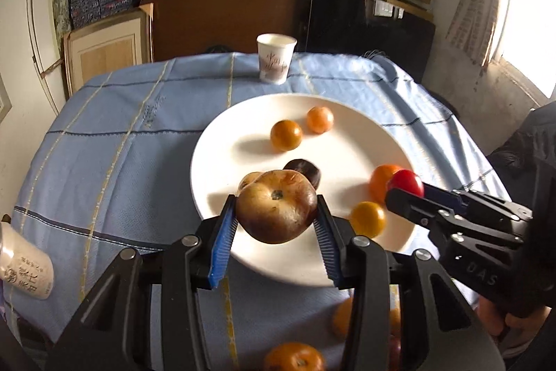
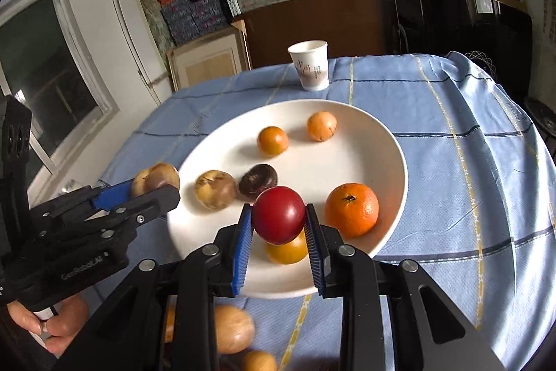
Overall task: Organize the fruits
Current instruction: 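Carry both fruits over the white plate and open both tools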
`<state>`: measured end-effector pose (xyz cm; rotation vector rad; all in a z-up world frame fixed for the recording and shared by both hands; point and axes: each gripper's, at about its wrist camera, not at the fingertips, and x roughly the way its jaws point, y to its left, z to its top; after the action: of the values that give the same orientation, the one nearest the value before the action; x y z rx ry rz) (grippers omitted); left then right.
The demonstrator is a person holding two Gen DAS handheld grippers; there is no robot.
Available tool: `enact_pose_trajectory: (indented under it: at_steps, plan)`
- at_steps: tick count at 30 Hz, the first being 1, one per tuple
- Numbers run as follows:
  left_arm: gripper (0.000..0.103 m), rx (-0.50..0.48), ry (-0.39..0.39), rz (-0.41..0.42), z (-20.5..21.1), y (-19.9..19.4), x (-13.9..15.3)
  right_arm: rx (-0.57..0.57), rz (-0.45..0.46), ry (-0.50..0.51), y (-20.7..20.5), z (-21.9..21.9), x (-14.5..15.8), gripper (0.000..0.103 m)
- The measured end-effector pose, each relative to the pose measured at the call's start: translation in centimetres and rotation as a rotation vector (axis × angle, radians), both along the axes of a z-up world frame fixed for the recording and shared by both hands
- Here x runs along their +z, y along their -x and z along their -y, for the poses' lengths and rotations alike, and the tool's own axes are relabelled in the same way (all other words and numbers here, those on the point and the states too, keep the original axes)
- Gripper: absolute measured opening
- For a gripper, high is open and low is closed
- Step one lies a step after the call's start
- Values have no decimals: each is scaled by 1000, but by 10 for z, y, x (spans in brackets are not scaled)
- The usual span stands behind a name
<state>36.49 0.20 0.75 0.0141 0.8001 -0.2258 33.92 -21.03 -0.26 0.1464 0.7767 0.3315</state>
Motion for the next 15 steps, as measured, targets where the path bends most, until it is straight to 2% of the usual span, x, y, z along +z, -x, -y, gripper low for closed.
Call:
enact_pose_trajectory:
  at_steps: [3, 4, 5, 6, 9, 11, 15]
  plan:
    - [46, 8, -14, -19, 0, -7, -7, 13, -10, 7, -6, -3, -3, 31]
    - [53, 13, -20, -15, 0, -7, -7, 12, -9, 11, -7, -3, -4, 34]
    - [69, 27, -31, 8, 0, -5, -5, 10, -7, 9, -7, -3, -3, 42]
    - [77, 44, -45, 35, -2, 0, -2, 3, 0, 5, -6, -2, -1, 53]
    - [82, 55, -85, 92, -2, 14, 10, -3, 17, -4, 3, 3, 6, 55]
    - [91, 61, -76, 106, -7, 26, 18, -3, 27, -28, 10, 9, 13, 55]
    - [95, 93, -38, 129, -27, 59, 24, -34, 62, -39, 33, 26, 19, 58]
